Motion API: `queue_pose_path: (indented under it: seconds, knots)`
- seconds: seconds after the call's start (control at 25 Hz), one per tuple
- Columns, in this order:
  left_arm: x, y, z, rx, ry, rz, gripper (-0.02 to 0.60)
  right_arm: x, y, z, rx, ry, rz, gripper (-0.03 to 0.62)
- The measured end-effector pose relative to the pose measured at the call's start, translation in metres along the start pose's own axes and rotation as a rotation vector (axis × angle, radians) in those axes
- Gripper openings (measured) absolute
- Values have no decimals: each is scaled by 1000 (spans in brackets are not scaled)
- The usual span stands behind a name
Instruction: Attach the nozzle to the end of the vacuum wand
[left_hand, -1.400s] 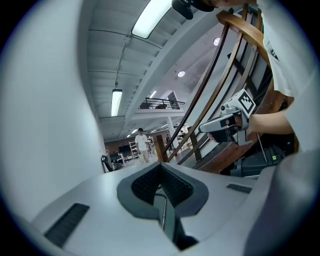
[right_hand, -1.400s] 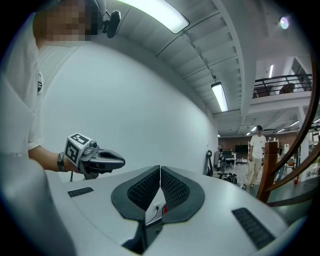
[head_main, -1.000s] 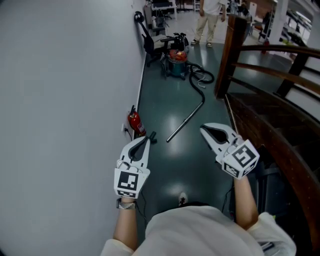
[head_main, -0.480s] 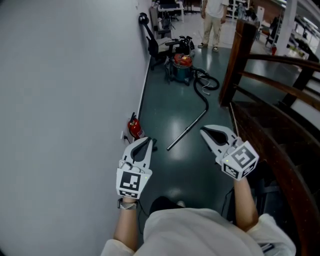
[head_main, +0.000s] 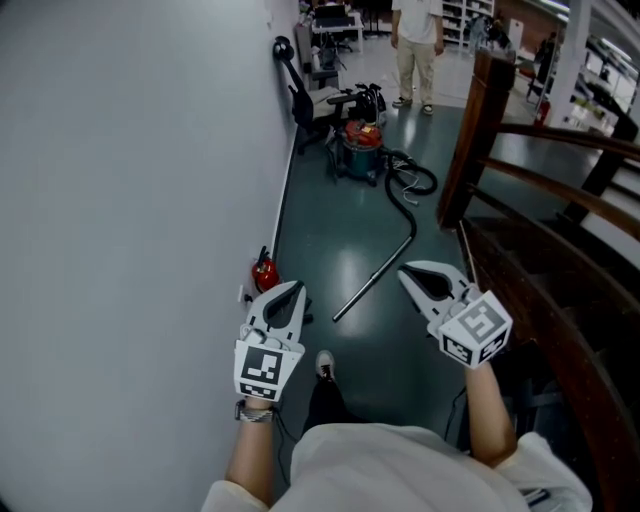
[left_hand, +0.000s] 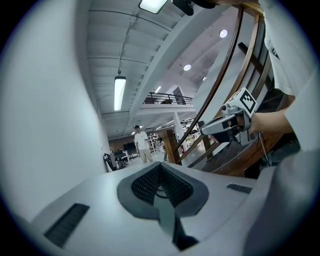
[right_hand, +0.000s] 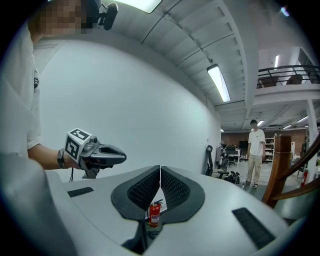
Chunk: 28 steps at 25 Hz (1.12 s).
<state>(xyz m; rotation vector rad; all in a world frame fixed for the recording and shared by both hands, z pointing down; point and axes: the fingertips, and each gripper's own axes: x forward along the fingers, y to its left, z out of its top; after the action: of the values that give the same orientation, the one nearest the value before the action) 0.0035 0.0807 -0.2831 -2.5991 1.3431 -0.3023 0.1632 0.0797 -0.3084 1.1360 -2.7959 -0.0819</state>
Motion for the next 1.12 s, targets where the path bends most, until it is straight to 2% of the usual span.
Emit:
queue_pose_path:
  seconds: [0.44, 0.96, 1.12]
  knots:
    - [73, 77, -16, -4, 0, -35, -3, 87, -55, 4, 4, -9, -15, 29]
    - [141, 166, -44, -31, 29, -38, -3, 173, -114, 2, 14, -14, -44, 30]
    - [144, 175, -52, -34, 27, -40, -3, 180, -119, -5, 13, -19, -56, 30]
